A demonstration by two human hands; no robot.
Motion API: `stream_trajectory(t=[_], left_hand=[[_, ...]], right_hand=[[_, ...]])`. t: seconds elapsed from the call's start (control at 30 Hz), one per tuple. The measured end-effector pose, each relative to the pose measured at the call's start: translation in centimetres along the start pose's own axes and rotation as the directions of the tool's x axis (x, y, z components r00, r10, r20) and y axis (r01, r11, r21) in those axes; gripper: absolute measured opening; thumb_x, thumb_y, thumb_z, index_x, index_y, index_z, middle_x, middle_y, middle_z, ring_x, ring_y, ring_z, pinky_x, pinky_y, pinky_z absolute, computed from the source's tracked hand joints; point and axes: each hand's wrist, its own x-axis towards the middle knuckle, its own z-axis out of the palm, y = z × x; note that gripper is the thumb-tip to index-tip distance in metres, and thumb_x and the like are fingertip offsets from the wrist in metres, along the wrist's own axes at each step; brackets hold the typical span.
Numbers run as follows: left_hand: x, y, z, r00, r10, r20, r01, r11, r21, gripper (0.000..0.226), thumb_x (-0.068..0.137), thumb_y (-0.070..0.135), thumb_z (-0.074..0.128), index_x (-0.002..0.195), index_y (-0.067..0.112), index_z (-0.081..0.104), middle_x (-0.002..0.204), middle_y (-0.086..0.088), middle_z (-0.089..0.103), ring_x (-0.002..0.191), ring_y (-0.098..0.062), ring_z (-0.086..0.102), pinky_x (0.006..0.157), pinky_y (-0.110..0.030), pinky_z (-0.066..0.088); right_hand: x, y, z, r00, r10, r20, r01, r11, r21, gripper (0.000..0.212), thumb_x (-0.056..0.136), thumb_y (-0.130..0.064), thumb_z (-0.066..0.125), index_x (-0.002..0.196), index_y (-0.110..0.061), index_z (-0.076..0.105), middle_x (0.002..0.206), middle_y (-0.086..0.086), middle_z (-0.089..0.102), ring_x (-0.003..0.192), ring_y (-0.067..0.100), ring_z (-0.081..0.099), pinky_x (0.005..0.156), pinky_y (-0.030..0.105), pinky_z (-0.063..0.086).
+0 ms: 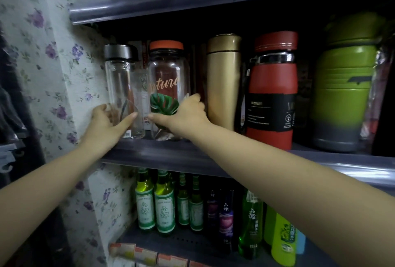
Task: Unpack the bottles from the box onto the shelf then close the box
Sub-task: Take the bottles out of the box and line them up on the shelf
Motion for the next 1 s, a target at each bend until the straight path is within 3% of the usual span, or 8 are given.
stream_trajectory(t=[0.13,0.23,0.33,0.47,0.57,0.77,0.9,1.0], left_hand=[[-2.0,1.8,0.1,0.964,0.165,-0.208,-0.141,0.982,0.123,0.088,0.08,0.047,0.066,0.142,0.002,0.024,0.148,-0.018,0.031,0.137,-0.03,0.032,0.113,-0.038,0.029],[-4.0,4.6,0.9,0.84,0.429,-0.333,-0.414,0.902,0.118,0.065,0.083,0.035,0.067,0.128,0.001,0.036,0.125,-0.008,0.032,0.125,-0.031,0.038,0.106,-0.036,0.036],[-6.1,7.8,2.9,0.806,0.549,-0.219,-0.577,0.812,-0.088,0.055,0.082,0.039,0.062,0.126,0.02,0.035,0.125,0.004,0.036,0.124,-0.022,0.045,0.105,-0.033,0.042],[-9.0,10.8,7.0,0.848,0.53,-0.016,-0.502,0.792,-0.348,0.071,0.079,0.045,0.063,0.139,0.026,0.029,0.145,0.004,0.033,0.136,0.0,0.033,0.113,-0.021,0.029],[-9.9,11.1,9.6,0.863,0.505,0.023,-0.47,0.817,-0.334,0.081,0.083,0.039,0.067,0.146,0.024,0.018,0.15,0.008,0.02,0.139,0.002,0.02,0.113,-0.019,0.019],[-8.6,11.0,11.9,0.947,0.295,0.129,-0.237,0.909,-0.342,0.095,0.076,0.042,0.073,0.147,0.024,0.013,0.155,-0.002,0.02,0.142,-0.013,0.023,0.118,-0.042,0.025],[-7.7,12.7,12.0,0.935,0.204,0.291,-0.114,0.947,-0.3,0.108,0.074,0.048,0.074,0.149,0.022,0.001,0.156,-0.006,0.022,0.141,-0.019,0.03,0.116,-0.04,0.029],[-7.1,13.3,12.4,0.936,0.142,0.322,-0.041,0.953,-0.301,0.111,0.071,0.051,0.075,0.148,0.019,0.001,0.154,-0.006,0.026,0.138,-0.02,0.033,0.114,-0.038,0.031]], right_hand=[[-3.4,0.2,-2.7,0.987,-0.153,0.041,0.151,0.987,0.054,0.087,0.074,-0.048,0.074,0.136,-0.005,0.031,0.133,0.009,0.047,0.112,0.02,0.053,0.087,0.031,0.05],[-6.6,1.5,-5.5,0.918,-0.384,-0.098,0.38,0.923,-0.055,0.059,0.083,-0.036,0.069,0.131,-0.013,0.044,0.129,0.0,0.048,0.113,0.01,0.048,0.094,0.023,0.043],[-8.4,3.5,-8.1,0.792,-0.547,-0.271,0.511,0.837,-0.196,0.048,0.084,-0.028,0.068,0.126,-0.014,0.05,0.123,-0.001,0.05,0.117,0.008,0.046,0.101,0.021,0.038],[-8.6,7.3,-10.7,0.672,-0.589,-0.448,0.474,0.808,-0.35,0.05,0.081,-0.024,0.07,0.126,-0.01,0.051,0.126,0.002,0.051,0.122,0.013,0.045,0.103,0.03,0.039],[-8.8,9.2,-11.2,0.704,-0.521,-0.483,0.406,0.853,-0.327,0.064,0.081,-0.023,0.071,0.136,-0.008,0.041,0.14,0.005,0.039,0.134,0.013,0.034,0.112,0.03,0.031],[-9.0,9.7,-10.9,0.784,-0.425,-0.452,0.308,0.899,-0.312,0.086,0.08,-0.027,0.072,0.147,-0.013,0.019,0.152,0.006,0.02,0.141,0.011,0.017,0.105,-0.001,0.011],[-8.0,9.8,-11.3,0.863,-0.297,-0.408,0.222,0.949,-0.222,0.101,0.076,-0.03,0.075,0.149,-0.011,0.008,0.151,0.009,0.022,0.141,0.018,0.02,0.113,0.024,0.024],[-6.5,9.9,-11.6,0.914,-0.171,-0.368,0.154,0.985,-0.076,0.111,0.072,-0.034,0.078,0.148,-0.012,-0.001,0.147,0.01,0.027,0.135,0.02,0.031,0.106,0.027,0.03]])
